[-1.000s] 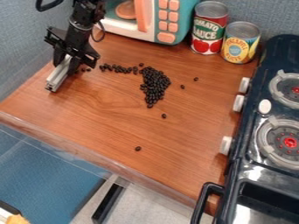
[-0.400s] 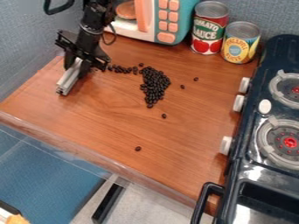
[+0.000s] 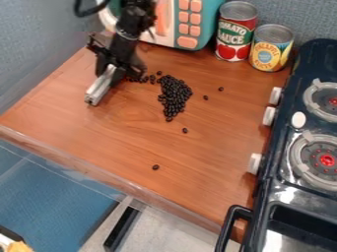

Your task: Sweep into pile

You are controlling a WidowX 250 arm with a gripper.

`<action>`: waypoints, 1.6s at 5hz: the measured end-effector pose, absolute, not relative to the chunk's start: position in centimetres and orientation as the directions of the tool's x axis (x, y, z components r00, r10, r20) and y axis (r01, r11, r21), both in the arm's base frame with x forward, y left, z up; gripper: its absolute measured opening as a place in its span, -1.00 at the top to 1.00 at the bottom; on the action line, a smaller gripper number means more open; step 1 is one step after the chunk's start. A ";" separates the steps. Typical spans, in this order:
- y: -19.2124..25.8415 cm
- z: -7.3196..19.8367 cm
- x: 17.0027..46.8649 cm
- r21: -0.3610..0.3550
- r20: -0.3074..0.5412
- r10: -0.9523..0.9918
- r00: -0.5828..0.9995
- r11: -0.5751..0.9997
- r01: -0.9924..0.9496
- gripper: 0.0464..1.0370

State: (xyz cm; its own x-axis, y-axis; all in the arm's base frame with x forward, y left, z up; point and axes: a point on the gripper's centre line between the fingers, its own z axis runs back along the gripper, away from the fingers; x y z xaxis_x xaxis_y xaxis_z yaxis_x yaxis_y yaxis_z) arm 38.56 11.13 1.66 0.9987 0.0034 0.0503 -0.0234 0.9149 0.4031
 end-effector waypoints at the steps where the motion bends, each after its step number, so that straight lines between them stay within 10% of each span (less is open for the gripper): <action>1: 10.6 1.6 39.0 0.403 0.054 -0.008 0.999 0.915 -0.014 0.35; 8: 2.8 4.5 38.9 0.264 0.111 -0.013 0.994 0.964 -0.016 0.35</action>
State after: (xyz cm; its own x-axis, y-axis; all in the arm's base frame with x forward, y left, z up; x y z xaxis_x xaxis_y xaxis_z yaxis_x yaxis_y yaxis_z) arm 38.87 2.82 4.48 0.9938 -0.0133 0.1108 -0.0165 0.9644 0.2640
